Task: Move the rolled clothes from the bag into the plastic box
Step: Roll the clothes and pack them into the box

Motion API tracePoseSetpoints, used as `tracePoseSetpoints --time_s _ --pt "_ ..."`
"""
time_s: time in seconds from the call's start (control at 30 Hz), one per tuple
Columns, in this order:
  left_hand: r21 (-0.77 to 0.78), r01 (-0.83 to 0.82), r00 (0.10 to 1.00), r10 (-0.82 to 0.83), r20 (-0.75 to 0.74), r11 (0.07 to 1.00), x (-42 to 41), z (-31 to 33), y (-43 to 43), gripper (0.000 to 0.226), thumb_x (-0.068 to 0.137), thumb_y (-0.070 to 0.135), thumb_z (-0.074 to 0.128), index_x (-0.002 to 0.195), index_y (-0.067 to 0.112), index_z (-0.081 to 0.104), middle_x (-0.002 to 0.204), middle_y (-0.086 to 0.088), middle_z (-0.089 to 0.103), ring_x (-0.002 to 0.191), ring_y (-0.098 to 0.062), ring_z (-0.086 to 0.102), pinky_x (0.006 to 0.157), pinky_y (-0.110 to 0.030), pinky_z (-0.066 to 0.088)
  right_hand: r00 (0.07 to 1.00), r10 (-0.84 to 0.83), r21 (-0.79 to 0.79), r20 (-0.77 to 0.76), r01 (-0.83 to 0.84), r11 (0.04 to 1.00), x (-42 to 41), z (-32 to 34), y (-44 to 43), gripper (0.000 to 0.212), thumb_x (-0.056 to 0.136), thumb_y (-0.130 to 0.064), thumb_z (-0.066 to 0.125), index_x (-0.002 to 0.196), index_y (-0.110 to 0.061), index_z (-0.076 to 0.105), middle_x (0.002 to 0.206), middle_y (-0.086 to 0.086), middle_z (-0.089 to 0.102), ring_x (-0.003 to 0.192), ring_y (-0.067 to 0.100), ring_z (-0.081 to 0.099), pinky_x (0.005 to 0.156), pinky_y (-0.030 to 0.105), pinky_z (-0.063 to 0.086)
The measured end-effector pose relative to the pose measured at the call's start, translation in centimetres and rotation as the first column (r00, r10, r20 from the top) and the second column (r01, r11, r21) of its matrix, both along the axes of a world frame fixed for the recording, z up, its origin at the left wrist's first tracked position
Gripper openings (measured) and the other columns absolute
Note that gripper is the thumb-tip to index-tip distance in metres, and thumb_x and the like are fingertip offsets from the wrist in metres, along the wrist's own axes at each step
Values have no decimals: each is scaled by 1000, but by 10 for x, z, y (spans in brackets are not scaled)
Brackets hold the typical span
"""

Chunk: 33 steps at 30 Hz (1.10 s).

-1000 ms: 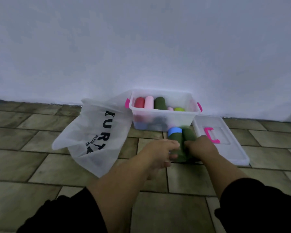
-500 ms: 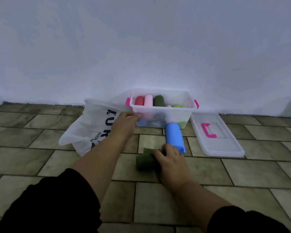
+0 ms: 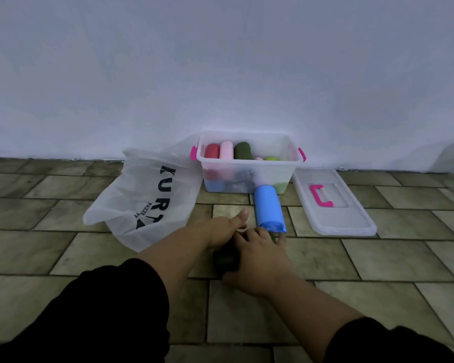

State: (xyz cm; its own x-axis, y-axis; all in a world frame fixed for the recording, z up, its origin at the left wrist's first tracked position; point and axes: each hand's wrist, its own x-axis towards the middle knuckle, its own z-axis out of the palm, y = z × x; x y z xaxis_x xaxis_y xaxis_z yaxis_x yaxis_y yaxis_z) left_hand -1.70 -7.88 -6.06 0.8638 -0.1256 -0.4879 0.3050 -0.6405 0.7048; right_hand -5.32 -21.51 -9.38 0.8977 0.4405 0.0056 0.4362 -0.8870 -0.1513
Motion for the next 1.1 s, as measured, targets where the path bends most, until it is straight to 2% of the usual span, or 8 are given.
tracePoseSetpoints --time_s 0.17,0.33,0.5,0.63,0.77,0.9,1.0,1.1 --pt "66 59 997 -56 -45 996 3 -1 -1 81 82 77 17 138 27 48 146 -4 45 134 -23 37 114 -43 22 976 -169 -18 -135 168 986 -3 -5 3 84 56 -88 37 129 -46 36 126 1 47 122 25 38 98 64 26" --pt "178 66 998 -65 -12 982 -1 0 -6 83 86 73 14 137 20 49 147 -9 41 133 -27 37 109 -40 25 970 -222 -8 -95 222 975 -8 -4 -4 80 59 -80 44 129 -44 34 117 -1 48 114 25 40 85 48 36" --pt "212 87 996 -86 -11 973 -6 -1 -9 82 87 72 15 137 17 49 148 -10 40 133 -27 38 113 -42 25 977 -181 4 -112 183 983 -13 -3 -10 80 58 -78 48 129 -45 35 116 -5 49 114 23 39 84 48 37" --pt "222 91 995 -96 11 971 -7 -5 -9 81 87 72 16 137 18 49 148 -10 40 132 -27 39 112 -39 27 976 -142 59 -166 153 986 -11 1 -19 63 63 -68 52 116 -37 42 111 -6 55 103 20 47 84 43 44" --pt "251 136 987 -153 49 958 -9 -12 -8 75 88 70 15 139 25 47 147 -9 41 131 -26 40 108 -36 28 945 -104 148 -311 157 976 -3 5 -37 36 70 -42 62 93 -29 37 91 -6 55 82 17 53 69 32 41" --pt "333 213 957 -265 119 919 -13 -22 -7 62 92 66 25 143 33 36 147 -4 42 131 -24 40 103 -37 31 924 -54 223 -378 147 964 5 7 -46 30 75 -41 69 91 -36 44 93 -9 55 82 11 53 65 27 39" --pt "318 221 893 -322 313 922 -25 -28 -6 51 88 55 47 134 32 45 139 4 49 121 -15 47 100 -34 35 927 -24 278 -374 137 951 9 4 -48 21 79 -47 65 85 -38 47 94 -9 54 83 9 51 63 23 36" --pt "362 228 777 -393 492 904 -37 -35 -6 45 82 44 60 124 31 51 123 8 50 107 -8 48 93 -28 39 939 -45 241 -342 134 961 14 -2 -50 21 82 -53 57 86 -35 49 99 -4 52 92 14 49 76 30 40"
